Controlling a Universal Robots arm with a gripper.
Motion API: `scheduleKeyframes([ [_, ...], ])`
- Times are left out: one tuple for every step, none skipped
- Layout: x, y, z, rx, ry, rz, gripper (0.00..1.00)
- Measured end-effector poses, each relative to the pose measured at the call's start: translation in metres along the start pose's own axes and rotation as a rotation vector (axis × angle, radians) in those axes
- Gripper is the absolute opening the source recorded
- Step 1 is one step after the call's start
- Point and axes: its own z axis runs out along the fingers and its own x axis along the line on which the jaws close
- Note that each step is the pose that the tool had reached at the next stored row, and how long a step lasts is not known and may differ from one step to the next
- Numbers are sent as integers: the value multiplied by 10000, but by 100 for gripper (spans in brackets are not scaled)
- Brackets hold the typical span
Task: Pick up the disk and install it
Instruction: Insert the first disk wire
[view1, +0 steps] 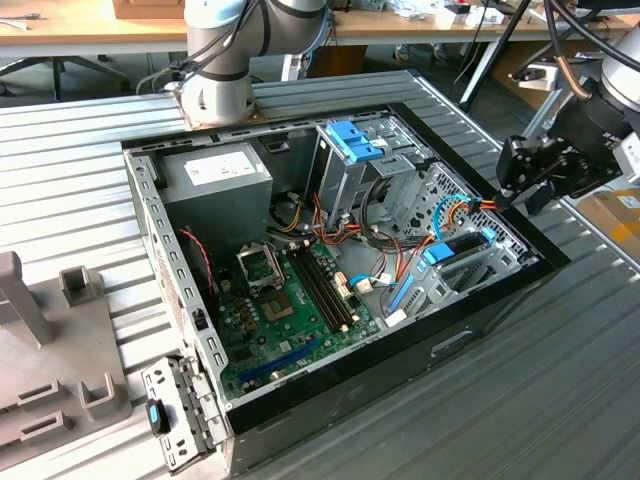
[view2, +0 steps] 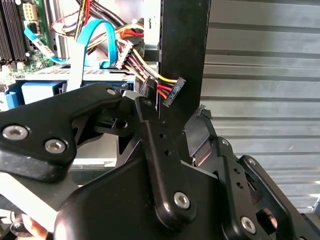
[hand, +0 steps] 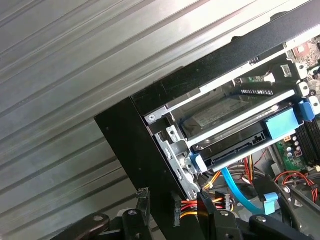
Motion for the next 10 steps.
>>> scheduleKeyframes([
  [0, 0, 4, 56, 4, 32, 51],
  [3, 7, 6, 58, 7, 57, 51],
  [6, 12, 6, 58, 9, 70, 51],
  [10, 21, 7, 58, 11, 81, 51],
  [15, 31, 8, 57, 13, 93, 51],
  [18, 38, 12, 58, 15, 107, 51],
  [19, 45, 22, 59, 18, 132, 51],
  [17, 47, 25, 55, 22, 144, 51],
  [17, 48, 26, 55, 22, 144, 51],
  [17, 48, 28, 57, 21, 144, 51],
])
